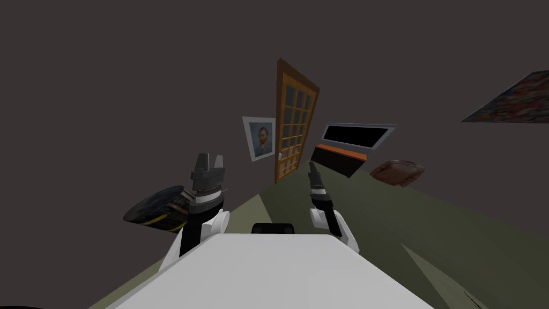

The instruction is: Pull the door open

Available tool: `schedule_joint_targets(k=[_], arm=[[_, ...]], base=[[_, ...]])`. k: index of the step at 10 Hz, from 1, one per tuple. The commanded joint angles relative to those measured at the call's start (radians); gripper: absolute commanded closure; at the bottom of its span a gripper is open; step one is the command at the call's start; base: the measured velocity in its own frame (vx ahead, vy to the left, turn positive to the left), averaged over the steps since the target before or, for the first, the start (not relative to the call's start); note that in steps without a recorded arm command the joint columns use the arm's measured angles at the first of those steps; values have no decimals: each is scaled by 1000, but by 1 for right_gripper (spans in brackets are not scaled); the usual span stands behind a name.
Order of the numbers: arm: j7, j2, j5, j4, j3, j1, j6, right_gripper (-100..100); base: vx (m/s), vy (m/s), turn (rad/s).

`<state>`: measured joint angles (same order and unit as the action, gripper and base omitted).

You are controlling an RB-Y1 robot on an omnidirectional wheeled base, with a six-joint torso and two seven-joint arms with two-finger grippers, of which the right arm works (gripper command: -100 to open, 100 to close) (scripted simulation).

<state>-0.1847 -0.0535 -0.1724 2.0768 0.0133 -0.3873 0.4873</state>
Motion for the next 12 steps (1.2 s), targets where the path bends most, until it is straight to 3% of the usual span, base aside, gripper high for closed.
schedule_joint_targets(k=[1, 2, 12], arm=[[-24, -7, -7, -29, -3, 7, 10, -100], [-52, -13, -15, -67, -5, 17, 23, -100], [-214, -39, -65, -281, -18, 70, 96, -100]], base=[[45, -54, 64], [55, -66, 127], [55, -68, 70]])
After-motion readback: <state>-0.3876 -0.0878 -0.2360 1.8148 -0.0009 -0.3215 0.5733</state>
